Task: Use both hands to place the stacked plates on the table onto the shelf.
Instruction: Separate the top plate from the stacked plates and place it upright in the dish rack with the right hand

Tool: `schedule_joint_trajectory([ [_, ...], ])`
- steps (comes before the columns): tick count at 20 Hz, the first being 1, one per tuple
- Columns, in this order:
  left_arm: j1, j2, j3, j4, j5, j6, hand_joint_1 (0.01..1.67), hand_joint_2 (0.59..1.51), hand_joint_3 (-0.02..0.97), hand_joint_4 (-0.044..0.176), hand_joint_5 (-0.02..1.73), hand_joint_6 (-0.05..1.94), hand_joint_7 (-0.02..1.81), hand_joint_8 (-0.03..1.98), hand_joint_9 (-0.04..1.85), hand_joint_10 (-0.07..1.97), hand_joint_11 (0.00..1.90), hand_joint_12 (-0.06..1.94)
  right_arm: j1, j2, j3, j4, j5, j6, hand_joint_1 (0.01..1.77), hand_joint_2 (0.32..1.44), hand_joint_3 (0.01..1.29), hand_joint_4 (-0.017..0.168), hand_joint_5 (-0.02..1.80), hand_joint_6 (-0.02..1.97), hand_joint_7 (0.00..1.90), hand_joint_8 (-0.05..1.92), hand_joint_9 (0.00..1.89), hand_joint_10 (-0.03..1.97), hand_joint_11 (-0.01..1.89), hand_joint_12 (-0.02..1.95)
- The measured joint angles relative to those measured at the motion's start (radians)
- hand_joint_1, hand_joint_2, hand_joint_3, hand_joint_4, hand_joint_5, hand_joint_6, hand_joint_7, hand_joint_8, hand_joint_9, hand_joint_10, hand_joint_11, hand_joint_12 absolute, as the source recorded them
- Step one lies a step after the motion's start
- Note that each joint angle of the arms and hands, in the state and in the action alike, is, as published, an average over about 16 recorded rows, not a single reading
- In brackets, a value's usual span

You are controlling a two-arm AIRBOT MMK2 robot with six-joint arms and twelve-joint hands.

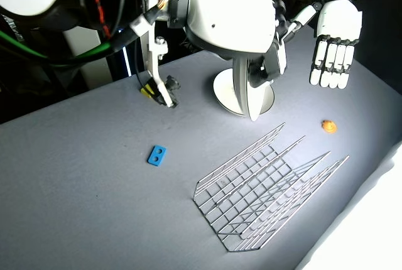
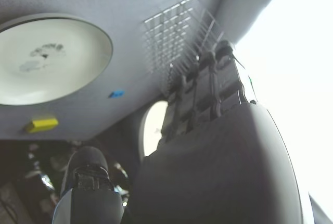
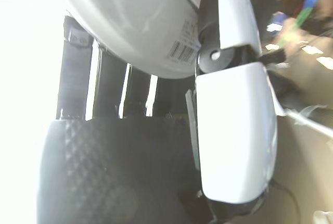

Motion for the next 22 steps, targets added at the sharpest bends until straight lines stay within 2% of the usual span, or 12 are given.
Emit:
schedule_joint_trajectory([
  [6,0.006,-0.004,0.014,0.018,-0.056,0.076,0.02,1.05,0.02,0.002,0.02,-0.01,0.01,0.0,0.02,0.01,0.01,0.01,0.057,0.002,0.055,0.059,-0.092,0.083,1.2,0.95,0.01,0.012,1.04,0.87,1.14,0.68,1.36,-0.01,0.92,0.97],
  [11,0.018,-0.013,0.032,0.051,-0.143,0.13,0.02,1.044,0.02,0.003,0.02,-0.01,0.02,0.0,0.02,0.01,0.01,0.01,0.073,-0.01,0.11,0.106,-0.131,0.1,1.21,0.95,0.01,0.01,1.04,0.87,1.13,0.68,1.36,-0.01,0.92,0.98],
  [17,0.033,-0.034,0.067,0.105,-0.281,0.166,0.02,1.045,0.02,0.003,0.02,-0.01,0.02,0.0,0.02,0.01,0.01,0.01,0.064,-0.039,0.178,0.13,-0.153,0.099,1.21,0.95,0.01,0.01,1.04,0.87,1.13,0.69,1.36,-0.01,0.91,0.98],
  [22,0.038,-0.053,0.095,0.173,-0.394,0.169,0.02,1.047,0.021,0.003,0.02,-0.01,0.02,-0.01,0.02,0.01,0.01,0.01,0.043,-0.075,0.233,0.135,-0.152,0.099,1.21,0.95,0.01,0.01,1.04,0.86,1.13,0.68,1.36,-0.01,0.91,0.97],
])
